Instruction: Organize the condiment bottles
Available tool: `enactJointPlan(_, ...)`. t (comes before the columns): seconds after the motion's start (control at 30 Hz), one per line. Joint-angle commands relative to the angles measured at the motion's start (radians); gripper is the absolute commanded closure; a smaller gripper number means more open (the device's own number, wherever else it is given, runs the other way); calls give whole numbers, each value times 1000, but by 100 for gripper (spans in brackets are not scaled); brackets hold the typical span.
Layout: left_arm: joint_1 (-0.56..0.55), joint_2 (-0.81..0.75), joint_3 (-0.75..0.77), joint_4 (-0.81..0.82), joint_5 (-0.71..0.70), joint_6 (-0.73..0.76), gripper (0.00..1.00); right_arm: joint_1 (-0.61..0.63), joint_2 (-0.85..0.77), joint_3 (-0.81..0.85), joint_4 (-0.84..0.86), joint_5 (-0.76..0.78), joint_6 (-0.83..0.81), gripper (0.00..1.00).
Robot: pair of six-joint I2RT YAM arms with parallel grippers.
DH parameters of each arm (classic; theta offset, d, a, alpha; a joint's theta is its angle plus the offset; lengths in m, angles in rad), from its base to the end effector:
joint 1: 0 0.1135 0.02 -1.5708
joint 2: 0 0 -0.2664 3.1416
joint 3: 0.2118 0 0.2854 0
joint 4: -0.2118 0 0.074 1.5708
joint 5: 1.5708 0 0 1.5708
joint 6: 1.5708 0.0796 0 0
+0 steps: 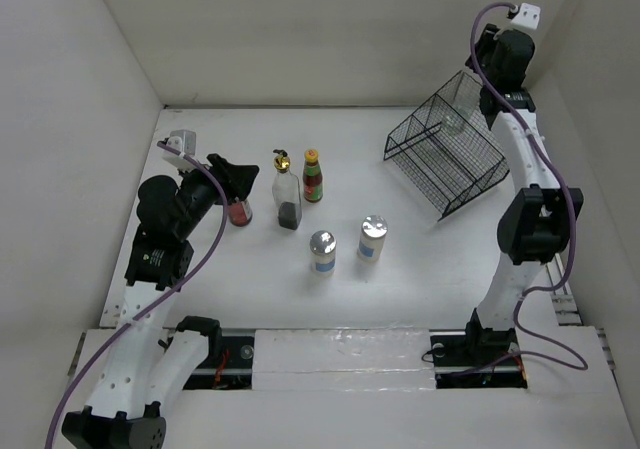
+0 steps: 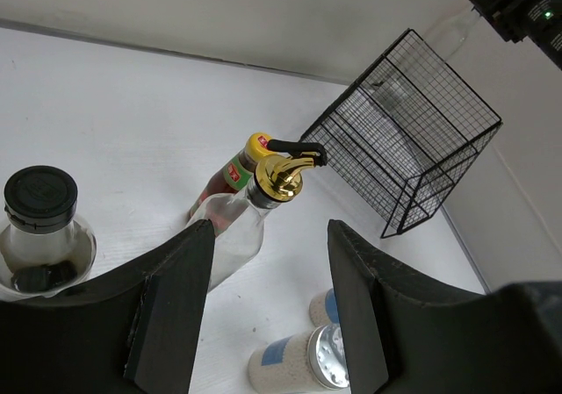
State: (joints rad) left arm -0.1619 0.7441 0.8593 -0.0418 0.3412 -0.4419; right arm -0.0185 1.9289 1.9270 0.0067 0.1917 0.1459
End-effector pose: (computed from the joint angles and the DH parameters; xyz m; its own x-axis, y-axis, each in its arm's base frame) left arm 0.2354 -0.0654 0.3965 -0.1404 -0.3854 -0.9120 0.4660 0.7870 -0.4043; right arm 0.5443 -0.0252 0.4232 0.0351 0.1421 -0.9892 0.2057 0.9676 0.1463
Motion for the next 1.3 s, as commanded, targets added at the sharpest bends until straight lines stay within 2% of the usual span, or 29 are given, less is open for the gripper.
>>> enactJointPlan(0.0,-4,-5,1,54,19,15,50,-15,-59,-17,190,-40,6,89)
enactJointPlan(0.47,-4,-14,-8,63,28,6,50,-34,-41,-111,213,-67,6,86)
enactJointPlan(0.83,-4,-23,-8,63,28,6,50,-34,-31,-148,213,-67,24,75)
enactJointPlan(0.93,-4,-23,-8,63,28,6,50,-34,-31,-148,213,-67,24,65)
enactJointPlan(0.97,-4,-23,-8,63,28,6,50,-34,-31,-148,213,-77,24,56)
enactJointPlan(1.03,-4,-23,-8,63,28,6,50,-34,-44,-148,213,-86,24,49)
enactJointPlan(1.27,-4,-23,-8,63,38,6,50,-43,-106,-138,213,-77,24,33)
